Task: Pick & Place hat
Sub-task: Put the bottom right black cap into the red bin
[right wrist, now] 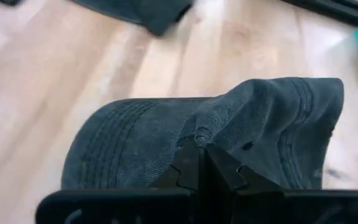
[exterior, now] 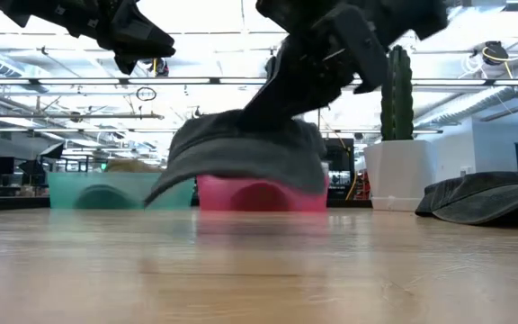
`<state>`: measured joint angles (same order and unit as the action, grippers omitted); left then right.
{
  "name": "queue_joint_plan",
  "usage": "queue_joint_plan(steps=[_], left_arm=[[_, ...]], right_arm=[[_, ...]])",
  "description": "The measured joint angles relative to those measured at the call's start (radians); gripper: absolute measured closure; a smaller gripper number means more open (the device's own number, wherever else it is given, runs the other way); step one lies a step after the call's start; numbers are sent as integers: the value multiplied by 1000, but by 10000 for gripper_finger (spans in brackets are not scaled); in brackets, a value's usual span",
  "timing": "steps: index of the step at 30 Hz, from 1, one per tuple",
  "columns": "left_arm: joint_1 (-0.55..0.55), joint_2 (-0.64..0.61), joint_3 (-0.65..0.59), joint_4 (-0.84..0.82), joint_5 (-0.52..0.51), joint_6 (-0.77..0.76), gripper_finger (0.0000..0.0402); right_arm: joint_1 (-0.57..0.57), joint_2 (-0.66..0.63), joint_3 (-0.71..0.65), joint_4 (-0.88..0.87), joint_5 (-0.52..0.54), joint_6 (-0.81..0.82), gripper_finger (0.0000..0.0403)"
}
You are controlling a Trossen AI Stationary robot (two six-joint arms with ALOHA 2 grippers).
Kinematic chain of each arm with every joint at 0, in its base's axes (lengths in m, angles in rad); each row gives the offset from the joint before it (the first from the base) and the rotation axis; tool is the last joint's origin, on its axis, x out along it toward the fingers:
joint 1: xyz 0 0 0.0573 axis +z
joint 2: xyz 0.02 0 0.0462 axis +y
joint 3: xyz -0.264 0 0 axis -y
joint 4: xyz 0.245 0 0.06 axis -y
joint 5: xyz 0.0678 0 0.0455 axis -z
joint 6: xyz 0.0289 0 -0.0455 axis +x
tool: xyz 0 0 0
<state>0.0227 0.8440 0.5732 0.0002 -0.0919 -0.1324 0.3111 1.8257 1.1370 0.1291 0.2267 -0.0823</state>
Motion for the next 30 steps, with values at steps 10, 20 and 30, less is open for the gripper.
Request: queue_joint_plan(steps=[10, 20, 30], left_arm=[[19, 0, 0, 3, -19, 18, 309], [50, 0, 0, 5, -65, 20, 309], [92, 0, 0, 169, -65, 99, 309]], right_arm=[[-277, -229, 0, -164, -75, -435, 401], [-620, -256, 1, -149, -312, -622, 402], [-772, -238, 2, 11, -420, -761, 402]])
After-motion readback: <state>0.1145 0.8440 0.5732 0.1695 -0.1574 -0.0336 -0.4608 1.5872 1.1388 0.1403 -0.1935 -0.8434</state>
